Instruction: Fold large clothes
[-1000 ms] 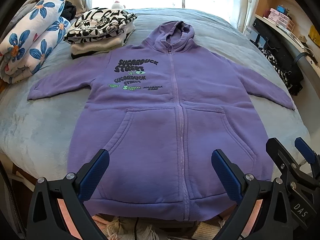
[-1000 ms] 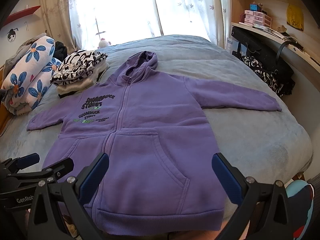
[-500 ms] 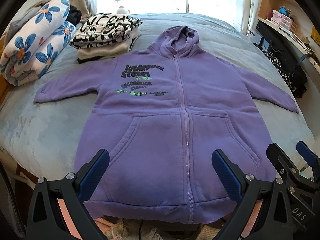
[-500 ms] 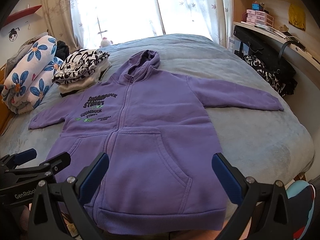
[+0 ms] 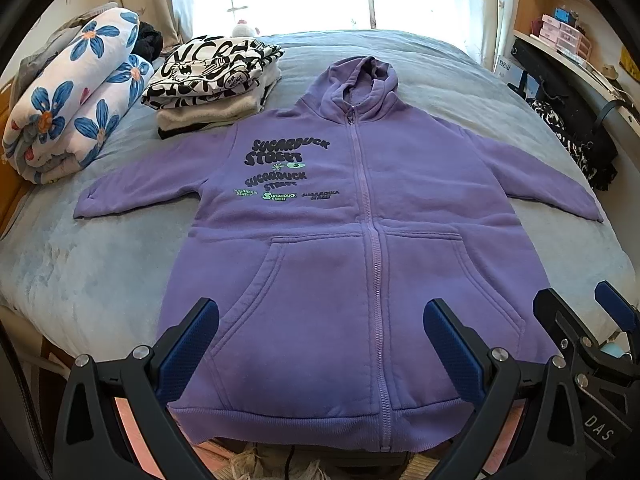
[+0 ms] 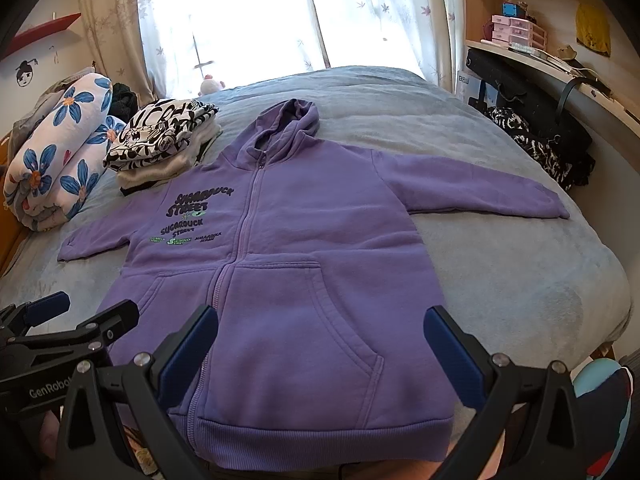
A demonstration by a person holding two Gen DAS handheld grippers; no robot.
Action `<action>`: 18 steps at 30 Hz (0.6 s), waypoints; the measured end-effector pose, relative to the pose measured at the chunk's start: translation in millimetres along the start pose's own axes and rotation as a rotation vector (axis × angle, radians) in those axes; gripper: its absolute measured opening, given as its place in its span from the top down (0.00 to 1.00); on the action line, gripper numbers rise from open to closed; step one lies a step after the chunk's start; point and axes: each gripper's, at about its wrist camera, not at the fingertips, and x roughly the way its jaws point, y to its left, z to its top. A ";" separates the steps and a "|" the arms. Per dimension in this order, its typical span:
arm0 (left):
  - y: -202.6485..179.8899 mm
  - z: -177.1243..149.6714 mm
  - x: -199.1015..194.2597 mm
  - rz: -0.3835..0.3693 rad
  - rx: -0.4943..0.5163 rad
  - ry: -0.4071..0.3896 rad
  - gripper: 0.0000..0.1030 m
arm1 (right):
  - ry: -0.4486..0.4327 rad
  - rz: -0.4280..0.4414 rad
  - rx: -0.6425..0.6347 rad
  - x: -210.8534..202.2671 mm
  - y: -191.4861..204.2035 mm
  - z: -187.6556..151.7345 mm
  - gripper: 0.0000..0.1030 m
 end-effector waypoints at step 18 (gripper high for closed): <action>-6.2 11.4 6.8 0.035 0.015 -0.007 0.02 | -0.008 0.001 -0.007 6.3 -1.5 5.3 0.00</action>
